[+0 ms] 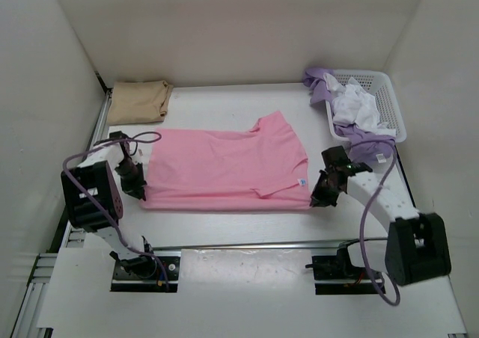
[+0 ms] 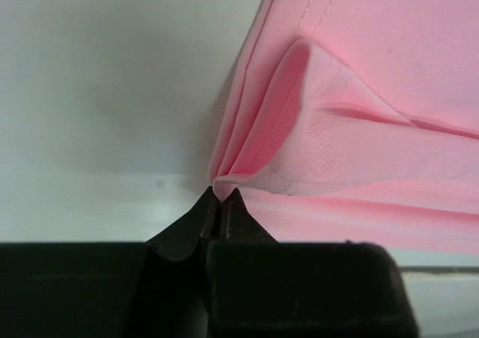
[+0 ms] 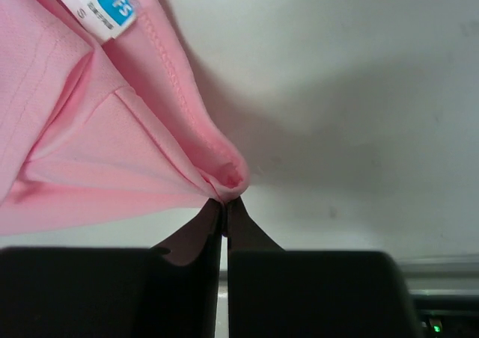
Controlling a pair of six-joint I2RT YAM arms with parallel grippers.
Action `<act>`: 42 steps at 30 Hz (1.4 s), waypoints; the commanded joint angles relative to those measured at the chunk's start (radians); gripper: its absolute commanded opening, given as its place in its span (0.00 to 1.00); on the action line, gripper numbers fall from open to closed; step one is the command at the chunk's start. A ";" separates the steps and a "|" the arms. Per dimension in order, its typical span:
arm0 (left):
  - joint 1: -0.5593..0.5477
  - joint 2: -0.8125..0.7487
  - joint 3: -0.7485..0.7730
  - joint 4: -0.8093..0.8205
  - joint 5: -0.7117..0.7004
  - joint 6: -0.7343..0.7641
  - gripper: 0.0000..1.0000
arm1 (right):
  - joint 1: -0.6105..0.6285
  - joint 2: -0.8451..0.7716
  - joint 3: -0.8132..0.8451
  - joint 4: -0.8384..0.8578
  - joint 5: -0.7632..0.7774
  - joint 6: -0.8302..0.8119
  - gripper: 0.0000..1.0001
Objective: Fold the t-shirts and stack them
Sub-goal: Fold the flattened tshirt in 1/3 of the way, then grap the side of the flattened tshirt furthest away from the robot with both arms
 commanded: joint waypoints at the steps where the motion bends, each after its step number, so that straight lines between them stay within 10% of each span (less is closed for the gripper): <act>1: 0.010 -0.112 -0.064 -0.049 -0.086 0.006 0.13 | -0.006 -0.141 -0.104 -0.193 0.096 0.089 0.00; 6: 0.000 -0.150 -0.170 -0.086 -0.095 0.006 0.34 | 0.049 -0.247 -0.192 -0.242 0.085 0.164 0.47; 8: 0.000 -0.170 -0.170 -0.086 -0.113 0.006 0.62 | 0.061 -0.247 -0.157 -0.232 0.085 0.164 0.63; 14: -0.026 -0.180 0.067 -0.132 -0.098 0.006 0.74 | 0.094 -0.104 0.176 -0.198 0.168 -0.038 0.64; 29: -0.122 0.287 0.651 0.095 -0.048 0.006 0.78 | 0.012 1.071 1.513 -0.196 0.103 -0.152 0.64; 42: -0.122 0.482 0.757 0.095 0.084 0.006 0.81 | 0.011 1.239 1.416 -0.090 0.045 -0.130 0.62</act>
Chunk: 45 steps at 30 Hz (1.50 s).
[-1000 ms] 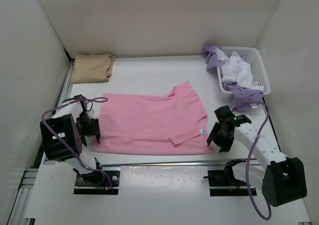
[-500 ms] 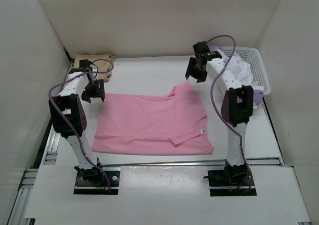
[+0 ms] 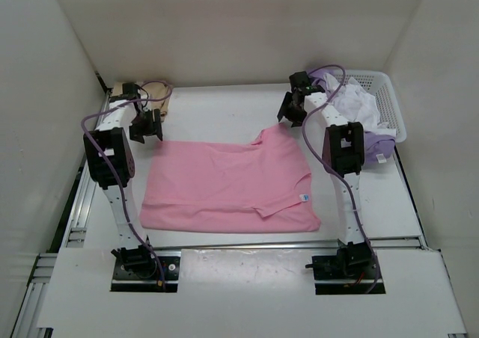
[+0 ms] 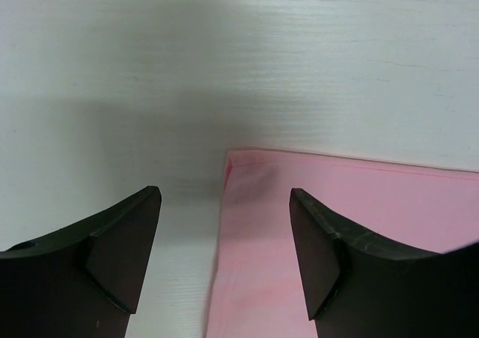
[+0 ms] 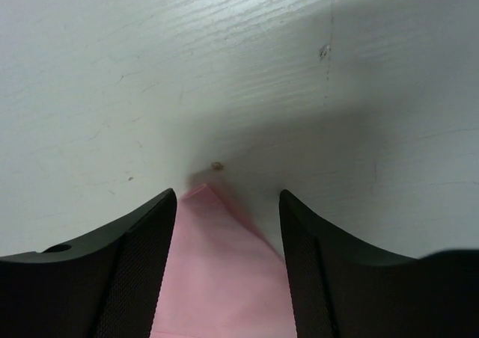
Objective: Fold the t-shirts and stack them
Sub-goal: Grap the side of the flattened tshirt furthest away from the robot with both arms
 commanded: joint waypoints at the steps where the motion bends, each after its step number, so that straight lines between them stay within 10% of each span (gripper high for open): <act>1: 0.003 -0.007 -0.006 0.006 0.063 0.000 0.81 | 0.026 0.023 -0.071 -0.042 -0.023 -0.020 0.61; 15: -0.008 0.097 0.014 -0.025 0.095 0.000 0.66 | 0.036 -0.057 -0.090 -0.042 0.006 -0.045 0.00; 19: -0.008 0.088 -0.018 -0.025 0.115 0.000 0.41 | 0.036 -0.105 -0.122 -0.033 0.006 -0.045 0.00; 21: -0.008 0.062 -0.029 -0.034 0.126 0.000 0.10 | 0.036 -0.148 -0.137 -0.033 -0.026 -0.054 0.00; 35: -0.017 -0.342 -0.282 -0.002 -0.118 0.000 0.10 | 0.086 -0.848 -0.844 0.024 -0.062 0.013 0.00; 45: -0.047 -0.497 -0.461 0.018 -0.191 0.000 0.10 | 0.106 -1.024 -1.105 0.034 -0.005 0.058 0.00</act>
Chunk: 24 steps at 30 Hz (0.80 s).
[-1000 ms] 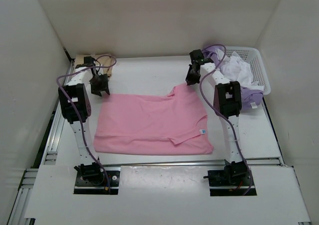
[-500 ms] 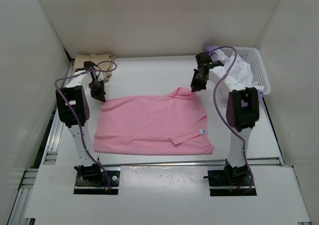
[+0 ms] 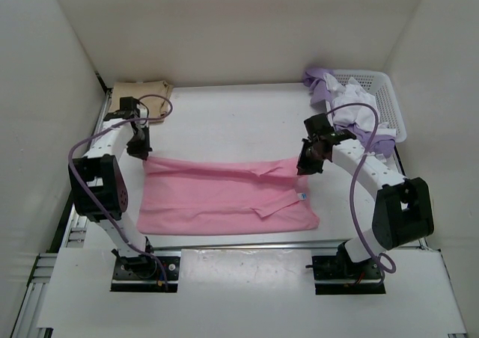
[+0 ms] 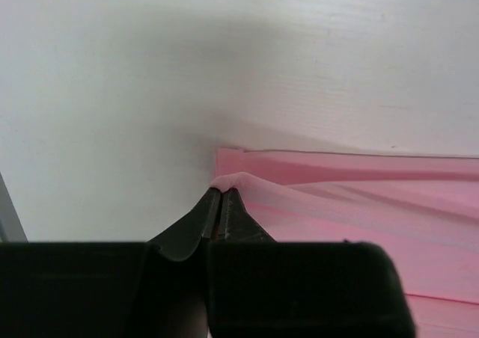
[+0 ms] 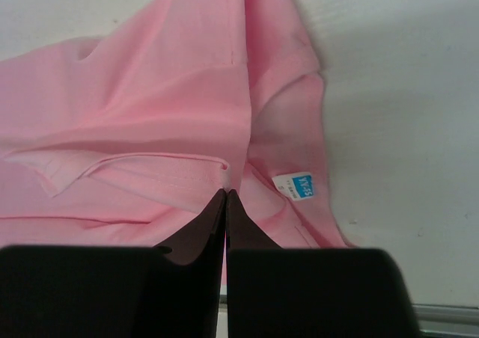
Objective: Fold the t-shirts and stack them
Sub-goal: Grap the side of the flattened tshirt furthest away from the robot with both arms, then fold the other side of the tshirt into a rectangle
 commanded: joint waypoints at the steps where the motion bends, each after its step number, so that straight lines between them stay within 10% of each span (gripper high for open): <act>1: -0.026 -0.074 -0.073 0.014 -0.052 0.000 0.10 | -0.009 -0.044 -0.006 0.010 0.032 0.015 0.00; 24: -0.077 -0.143 -0.237 0.014 -0.222 0.000 0.10 | 0.025 -0.061 -0.126 0.022 0.021 0.087 0.00</act>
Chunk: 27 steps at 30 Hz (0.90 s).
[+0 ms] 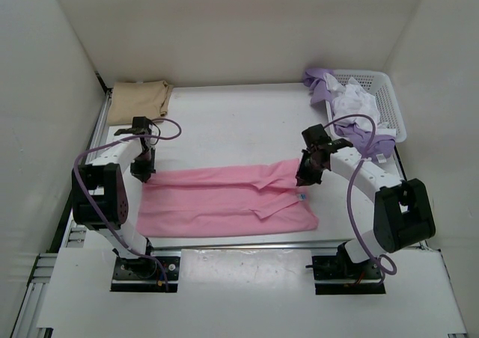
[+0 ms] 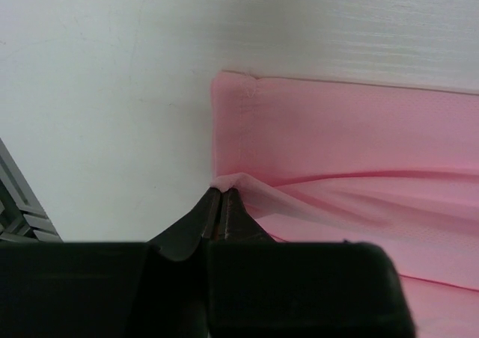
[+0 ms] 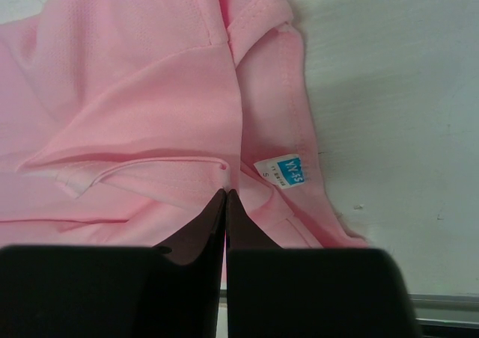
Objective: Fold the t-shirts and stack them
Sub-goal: Fold the other side of the tshirt into a rectangle
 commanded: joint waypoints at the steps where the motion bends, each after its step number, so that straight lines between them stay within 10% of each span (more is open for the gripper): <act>1: -0.003 -0.060 0.030 0.014 -0.055 0.000 0.10 | 0.003 -0.052 0.003 -0.005 0.026 0.027 0.00; 19: 0.008 -0.226 -0.123 -0.182 -0.181 0.000 0.44 | 0.023 0.044 0.003 0.006 0.015 0.020 0.00; 27: -0.352 -0.237 0.056 -0.245 -0.124 0.000 0.58 | 0.023 0.092 0.003 0.037 0.006 0.019 0.00</act>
